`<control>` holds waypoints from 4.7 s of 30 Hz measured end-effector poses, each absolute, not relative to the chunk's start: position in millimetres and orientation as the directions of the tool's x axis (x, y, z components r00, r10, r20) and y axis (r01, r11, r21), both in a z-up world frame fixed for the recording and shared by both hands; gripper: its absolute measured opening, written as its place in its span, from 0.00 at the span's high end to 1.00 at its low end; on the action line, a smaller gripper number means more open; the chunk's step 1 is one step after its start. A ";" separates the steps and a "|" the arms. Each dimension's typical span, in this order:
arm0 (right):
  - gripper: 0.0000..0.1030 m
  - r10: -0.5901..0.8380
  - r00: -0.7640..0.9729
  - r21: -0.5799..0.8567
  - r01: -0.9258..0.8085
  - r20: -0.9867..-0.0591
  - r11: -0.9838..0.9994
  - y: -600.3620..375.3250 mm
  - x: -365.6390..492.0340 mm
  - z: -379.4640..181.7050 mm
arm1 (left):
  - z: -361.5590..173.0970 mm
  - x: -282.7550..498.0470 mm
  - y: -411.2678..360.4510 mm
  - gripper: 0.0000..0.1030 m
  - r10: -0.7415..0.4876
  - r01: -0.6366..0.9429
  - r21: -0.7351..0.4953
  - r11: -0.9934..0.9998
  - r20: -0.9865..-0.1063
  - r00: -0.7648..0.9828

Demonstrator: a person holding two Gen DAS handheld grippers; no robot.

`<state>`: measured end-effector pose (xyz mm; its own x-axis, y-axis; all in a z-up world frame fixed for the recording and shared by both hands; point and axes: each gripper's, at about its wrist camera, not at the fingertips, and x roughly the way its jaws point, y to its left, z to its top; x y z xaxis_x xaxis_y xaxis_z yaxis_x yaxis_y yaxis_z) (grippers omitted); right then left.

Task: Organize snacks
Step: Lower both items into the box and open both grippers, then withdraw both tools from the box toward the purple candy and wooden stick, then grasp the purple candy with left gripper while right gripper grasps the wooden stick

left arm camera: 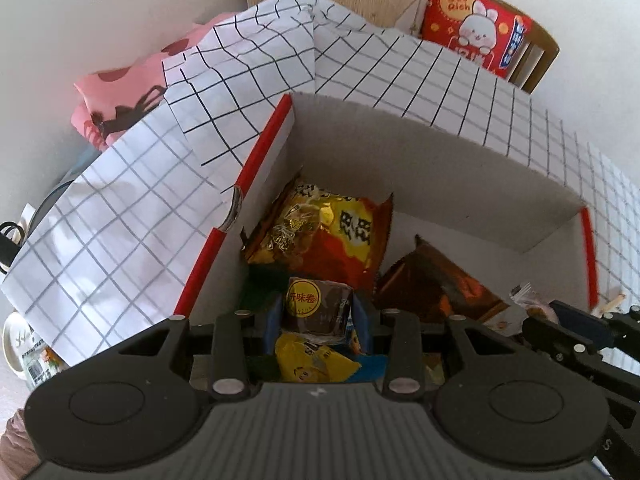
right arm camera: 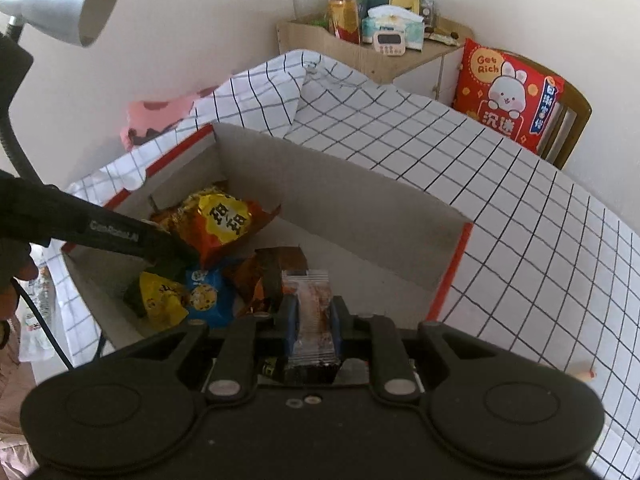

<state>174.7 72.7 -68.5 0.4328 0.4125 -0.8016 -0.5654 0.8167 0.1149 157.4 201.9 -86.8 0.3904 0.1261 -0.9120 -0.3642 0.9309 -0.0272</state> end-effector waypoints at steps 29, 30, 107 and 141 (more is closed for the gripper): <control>0.69 0.394 0.403 0.115 -0.563 -0.826 0.818 76.0 178.3 -84.8 | -108.4 152.5 200.9 0.44 0.097 -0.360 -0.055 0.931 -0.915 0.391; 0.68 0.399 0.404 0.120 -0.563 -0.823 0.818 74.8 177.2 -83.4 | -106.3 150.3 200.4 0.43 0.094 -0.360 -0.060 0.931 -0.913 0.396; 0.08 0.368 0.522 0.057 -0.518 -0.769 0.853 -230.5 177.7 -90.8 | -87.0 170.9 -94.5 0.00 0.049 -0.280 -0.119 0.953 -0.849 0.526; 0.38 0.447 0.329 -0.071 -0.862 -0.832 0.502 -152.9 263.9 -172.1 | -172.7 277.1 -75.3 0.19 0.029 -0.445 -0.116 0.888 -0.952 0.305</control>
